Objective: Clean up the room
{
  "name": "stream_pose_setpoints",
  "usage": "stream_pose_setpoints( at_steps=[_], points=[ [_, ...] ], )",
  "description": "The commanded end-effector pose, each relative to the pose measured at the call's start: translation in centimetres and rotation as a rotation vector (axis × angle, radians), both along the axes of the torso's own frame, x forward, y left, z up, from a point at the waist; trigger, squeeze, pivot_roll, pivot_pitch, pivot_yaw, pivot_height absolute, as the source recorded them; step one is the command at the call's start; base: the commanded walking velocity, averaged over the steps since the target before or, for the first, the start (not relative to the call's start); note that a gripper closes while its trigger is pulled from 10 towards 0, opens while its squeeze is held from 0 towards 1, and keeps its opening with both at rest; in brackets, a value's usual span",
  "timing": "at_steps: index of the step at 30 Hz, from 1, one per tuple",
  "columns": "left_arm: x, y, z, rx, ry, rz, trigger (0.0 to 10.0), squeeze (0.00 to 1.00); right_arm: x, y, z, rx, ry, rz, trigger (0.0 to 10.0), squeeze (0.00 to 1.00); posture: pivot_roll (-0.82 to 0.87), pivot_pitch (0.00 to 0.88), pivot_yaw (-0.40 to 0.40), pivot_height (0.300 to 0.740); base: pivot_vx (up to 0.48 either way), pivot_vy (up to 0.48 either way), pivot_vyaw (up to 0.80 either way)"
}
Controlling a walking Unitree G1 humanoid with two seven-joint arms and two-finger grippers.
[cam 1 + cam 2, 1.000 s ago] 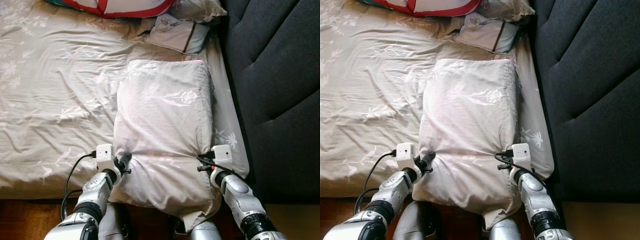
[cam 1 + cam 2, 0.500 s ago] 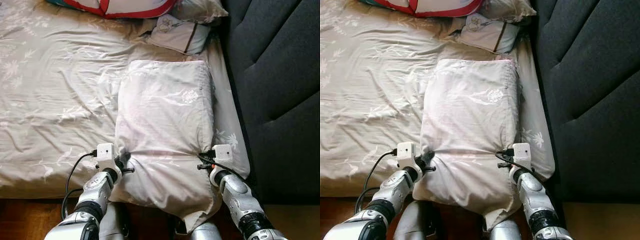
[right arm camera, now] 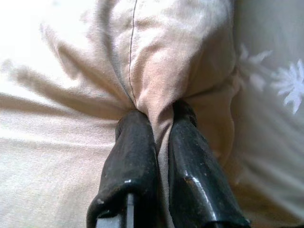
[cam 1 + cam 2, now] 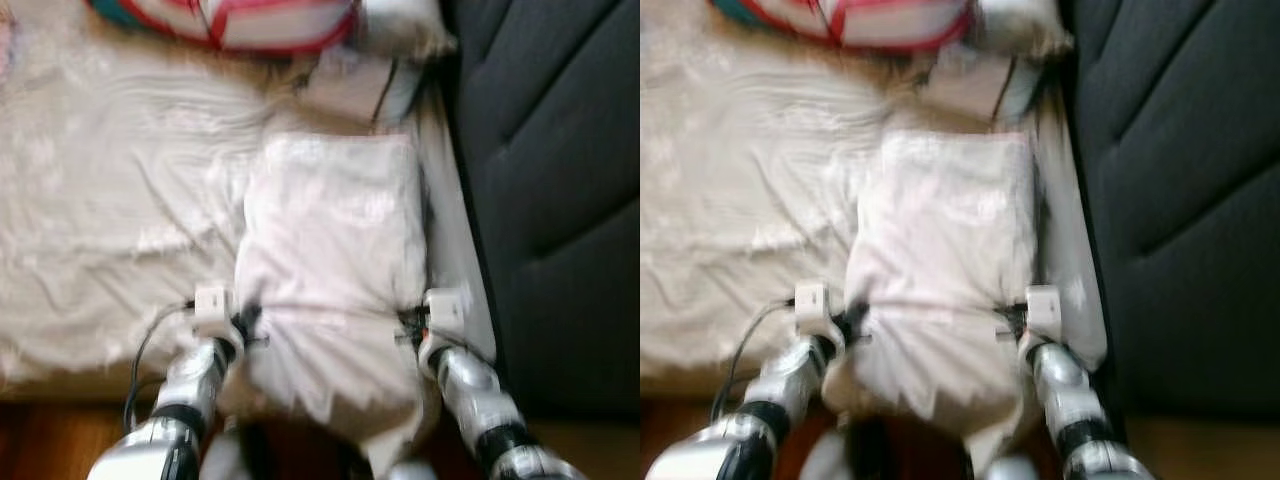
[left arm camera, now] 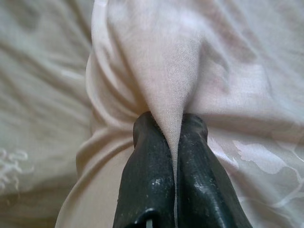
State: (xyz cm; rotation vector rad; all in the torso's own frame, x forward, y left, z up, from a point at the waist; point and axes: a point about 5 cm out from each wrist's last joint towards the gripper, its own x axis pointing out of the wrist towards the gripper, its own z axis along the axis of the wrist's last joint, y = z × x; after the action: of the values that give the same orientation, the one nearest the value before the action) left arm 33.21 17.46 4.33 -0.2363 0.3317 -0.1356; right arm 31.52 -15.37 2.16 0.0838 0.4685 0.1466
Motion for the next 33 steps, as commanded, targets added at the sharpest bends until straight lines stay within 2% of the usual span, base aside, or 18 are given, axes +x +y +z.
stream_pose_setpoints(
  at_steps=[1, 2, 3, 4, 5, 6, 7, 8, 9, 12, 15, 17, 18, 19, 21, 23, 26, 33],
  points=[
    [0.6, 0.1, 0.9, 0.032, -0.042, 0.01, 0.0, 0.0, 0.7, -1.5, 1.0, -0.029, -0.061, -0.052, 10.0, 0.0, -0.2, 0.238, -0.072, 0.74, 0.0, 0.0, 0.0],
    [0.8, 0.2, 1.2, 0.041, -0.05, 0.013, 0.0, 0.0, 0.9, -1.8, 1.4, -0.033, -0.083, -0.067, 10.0, 0.0, -0.2, 0.235, -0.069, 0.74, 0.0, 0.0, 0.0],
    [1.2, 0.2, 1.9, 0.057, -0.08, 0.016, 4.0, 0.0, 1.6, -2.6, 2.5, -0.045, -0.136, -0.109, 10.0, 0.0, -0.2, 0.226, -0.065, 0.74, 0.0, 0.0, 0.0],
    [1.6, 0.3, 2.6, 0.065, -0.11, 0.02, 8.9, 0.0, 2.0, -3.4, 3.3, -0.056, -0.17, -0.145, 10.0, 0.0, -0.2, 0.226, -0.065, 0.74, 0.0, 0.0, 0.0],
    [1.6, 0.3, 2.6, 0.065, -0.11, 0.02, 8.9, 0.0, 2.0, -3.4, 3.3, -0.056, -0.17, -0.145, 10.0, 0.0, -0.2, 0.226, -0.065, 0.74, 0.0, 0.0, 0.0],
    [1.8, 0.3, 2.9, 0.061, -0.122, 0.022, 10.0, 0.0, 2.2, -3.7, 3.6, -0.062, -0.183, -0.167, 10.0, 0.0, -0.2, 0.218, -0.061, 0.74, 0.0, 0.0, 0.0],
    [2.4, 0.4, 3.9, 0.075, -0.166, 0.028, 10.0, 0.0, 2.7, -4.9, 4.7, -0.068, -0.237, -0.225, 10.0, 0.0, -0.2, 0.209, -0.057, 0.74, 0.0, 0.0, 0.0],
    [2.4, 0.4, 3.9, 0.075, -0.166, 0.028, 10.0, 0.0, 2.7, -4.9, 4.7, -0.068, -0.237, -0.225, 10.0, 0.0, -0.2, 0.209, -0.057, 0.74, 0.0, 0.0, 0.0],
    [2.8, 0.4, 4.9, 0.081, -0.209, 0.034, 10.0, 0.0, 3.0, -5.8, 5.7, -0.098, -0.282, -0.266, 10.0, 0.0, -0.2, 0.205, -0.055, 0.74, 0.0, 0.0, 0.0],
    [3.5, 0.1, 6.1, 0.074, -0.252, 0.031, 10.0, 0.0, 3.3, -7.0, 6.9, -0.151, -0.335, -0.309, 10.0, 0.0, -0.2, 0.192, -0.049, 0.74, 0.0, 0.0, 0.0],
    [4.0, -0.4, 7.1, 0.089, -0.282, 0.01, 10.0, 0.0, 3.5, -7.8, 8.0, -0.156, -0.389, -0.359, 10.0, 0.0, -0.2, 0.187, -0.046, 0.74, 0.0, 0.0, 0.0],
    [4.7, -1.2, 8.4, 0.103, -0.325, -0.017, 10.0, 0.0, 3.6, -9.1, 9.5, -0.218, -0.469, -0.423, 10.0, 0.0, -0.2, 0.181, -0.039, 0.74, 0.0, 0.0, 0.0],
    [4.7, -1.2, 8.4, 0.103, -0.325, -0.017, 10.0, 0.0, 3.6, -9.1, 9.5, -0.218, -0.469, -0.423, 10.0, 0.0, -0.2, 0.181, -0.039, 0.74, 0.0, 0.0, 0.0],
    [5.1, -1.6, 9.1, 0.103, -0.352, -0.016, 10.0, 0.0, 3.5, -10.0, 10.3, -0.259, -0.511, -0.489, 10.0, 0.0, -0.2, 0.18, -0.037, 0.74, 0.0, 0.0, 0.0],
    [5.3, -1.7, 9.6, 0.082, -0.368, -0.002, 10.0, 0.0, 3.2, -10.8, 10.7, -0.291, -0.536, -0.547, 10.0, 0.0, -0.21, 0.178, -0.034, 0.74, 0.0, 0.0, 0.0],
    [5.5, -1.8, 10.3, 0.059, -0.398, 0.014, 10.0, 0.0, 2.5, -11.9, 11.8, -0.357, -0.622, -0.638, 10.0, 0.0, -0.21, 0.177, -0.03, 0.74, 0.0, 0.0, 0.0],
    [5.6, -1.9, 10.7, 0.048, -0.416, 0.018, 10.0, 0.0, 2.1, -12.5, 12.5, -0.397, -0.667, -0.68, 10.0, 0.0, -0.21, 0.179, -0.029, 0.74, 0.0, 0.0, 0.0],
    [5.6, -1.7, 11.3, 0.01, -0.474, 0.048, 10.0, 0.0, 0.4, -14.6, 14.0, -0.579, -0.776, -0.858, 10.0, 0.0, -0.21, 0.183, -0.027, 0.74, 0.0, 0.0, 0.0]
  ],
)
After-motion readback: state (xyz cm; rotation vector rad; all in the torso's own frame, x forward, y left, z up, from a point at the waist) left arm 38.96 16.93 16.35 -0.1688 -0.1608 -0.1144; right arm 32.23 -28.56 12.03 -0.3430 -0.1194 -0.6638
